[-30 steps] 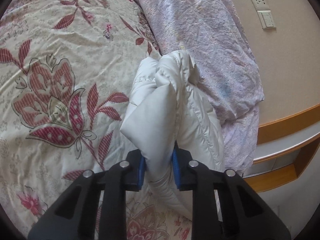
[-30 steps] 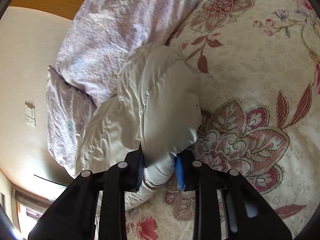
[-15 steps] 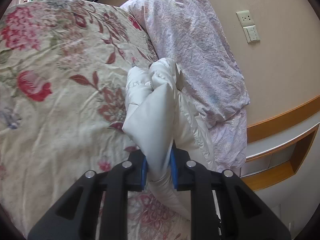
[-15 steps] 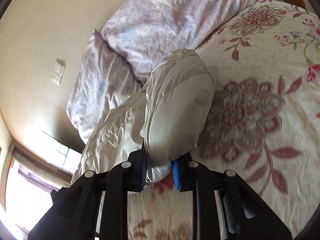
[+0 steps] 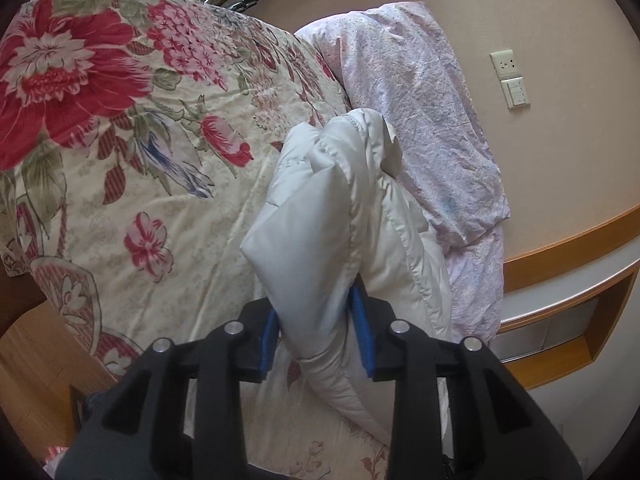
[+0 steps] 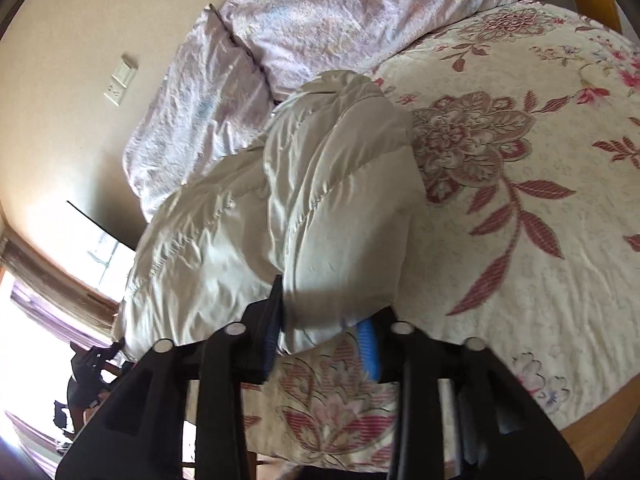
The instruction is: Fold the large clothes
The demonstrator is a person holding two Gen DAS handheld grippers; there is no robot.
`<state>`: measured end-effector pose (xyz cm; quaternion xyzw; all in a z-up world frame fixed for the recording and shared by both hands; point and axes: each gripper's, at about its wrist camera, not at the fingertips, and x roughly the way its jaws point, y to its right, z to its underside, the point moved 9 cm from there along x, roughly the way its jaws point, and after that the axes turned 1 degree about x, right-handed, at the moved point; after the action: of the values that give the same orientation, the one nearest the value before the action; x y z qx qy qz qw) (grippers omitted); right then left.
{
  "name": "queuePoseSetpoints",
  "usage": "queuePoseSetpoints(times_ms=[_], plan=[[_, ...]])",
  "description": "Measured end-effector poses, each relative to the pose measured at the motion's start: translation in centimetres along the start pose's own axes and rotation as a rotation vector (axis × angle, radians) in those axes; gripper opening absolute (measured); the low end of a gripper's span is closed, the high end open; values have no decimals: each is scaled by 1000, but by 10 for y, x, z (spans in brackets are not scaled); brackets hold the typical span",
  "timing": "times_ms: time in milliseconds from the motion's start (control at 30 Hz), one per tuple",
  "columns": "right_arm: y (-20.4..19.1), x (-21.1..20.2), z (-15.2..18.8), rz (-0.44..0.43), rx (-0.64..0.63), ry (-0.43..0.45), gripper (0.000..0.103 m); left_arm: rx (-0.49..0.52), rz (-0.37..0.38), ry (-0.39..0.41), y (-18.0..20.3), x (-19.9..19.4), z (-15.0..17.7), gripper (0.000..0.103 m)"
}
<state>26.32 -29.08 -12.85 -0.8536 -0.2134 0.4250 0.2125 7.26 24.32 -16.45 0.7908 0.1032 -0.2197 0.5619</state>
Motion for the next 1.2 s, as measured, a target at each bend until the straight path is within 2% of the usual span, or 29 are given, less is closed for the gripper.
queuePoseSetpoints(times_ms=[33,67,133,167,233,400,500,567,700,833,867,933,1033,1200], plan=[[3,-8,-4,42,-17,45,61,14,-16,11,-1,-2,-1,50],[4,-18,-11,95,-39,104,61,30,-28,22,-1,-4,-2,59],[1,-34,-27,197,-93,212,62,50,-31,31,-1,-6,-4,63],[-7,-39,-34,219,-131,251,62,57,-27,30,-1,-6,-4,66],[-33,-37,-40,210,-223,264,62,55,-27,29,-2,-5,-4,69],[-108,2,-27,132,-429,195,60,71,-35,35,-4,-4,-3,74],[-150,32,-13,88,-524,142,52,80,-33,39,-3,-4,-1,75],[-168,49,-4,102,-583,138,49,89,-30,38,-2,-4,1,76],[-182,70,12,107,-601,108,45,111,-29,40,1,-3,6,77],[-195,85,18,113,-617,102,45,110,-8,33,6,2,9,77],[-195,93,22,138,-628,82,45,108,0,29,7,4,11,77],[-186,122,35,199,-654,-16,47,111,3,28,10,8,12,77],[-182,133,42,236,-692,-22,47,105,17,26,15,13,14,77],[-178,132,44,202,-666,-29,47,68,48,35,18,19,9,77]])
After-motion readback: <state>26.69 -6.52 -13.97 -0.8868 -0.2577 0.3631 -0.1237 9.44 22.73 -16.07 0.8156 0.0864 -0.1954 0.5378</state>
